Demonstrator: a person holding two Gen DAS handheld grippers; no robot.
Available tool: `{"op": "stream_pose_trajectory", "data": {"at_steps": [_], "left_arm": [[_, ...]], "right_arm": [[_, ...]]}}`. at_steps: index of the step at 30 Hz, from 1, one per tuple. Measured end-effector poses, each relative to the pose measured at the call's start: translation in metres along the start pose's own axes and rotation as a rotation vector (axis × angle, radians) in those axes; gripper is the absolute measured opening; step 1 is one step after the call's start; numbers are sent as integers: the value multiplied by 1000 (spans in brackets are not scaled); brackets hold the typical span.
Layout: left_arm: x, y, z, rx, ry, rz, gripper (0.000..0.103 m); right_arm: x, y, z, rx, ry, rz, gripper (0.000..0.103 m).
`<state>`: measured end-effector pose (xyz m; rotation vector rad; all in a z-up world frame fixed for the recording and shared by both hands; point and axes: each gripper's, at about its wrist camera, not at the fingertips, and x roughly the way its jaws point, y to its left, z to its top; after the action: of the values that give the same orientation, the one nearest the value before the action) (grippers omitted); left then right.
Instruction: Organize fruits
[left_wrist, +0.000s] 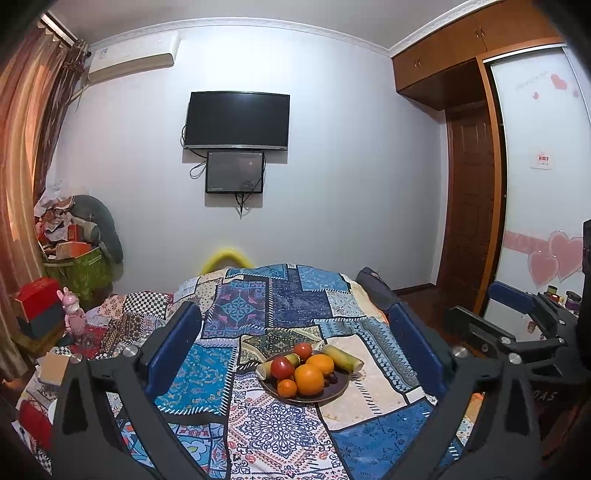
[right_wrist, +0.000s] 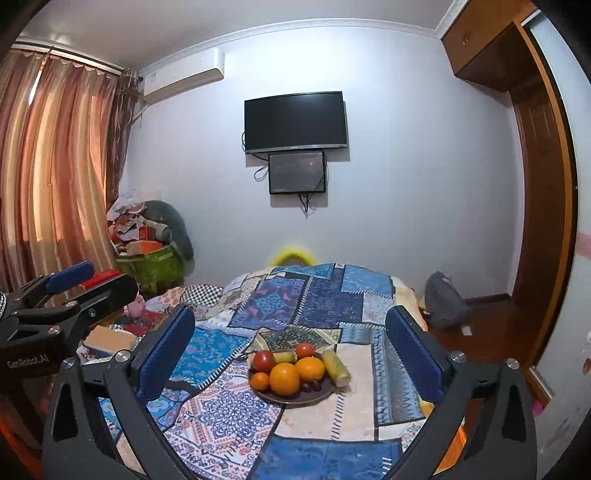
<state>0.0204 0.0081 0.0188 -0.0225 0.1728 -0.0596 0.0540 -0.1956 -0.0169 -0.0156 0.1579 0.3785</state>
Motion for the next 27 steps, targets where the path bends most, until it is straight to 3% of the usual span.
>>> {"op": "stream_pose_trajectory", "data": {"at_steps": [27], "left_arm": [[3,-4,-3,7,10,-4,103]], "right_arm": [[-10,-3,1,15,-11,-33,103]]}}
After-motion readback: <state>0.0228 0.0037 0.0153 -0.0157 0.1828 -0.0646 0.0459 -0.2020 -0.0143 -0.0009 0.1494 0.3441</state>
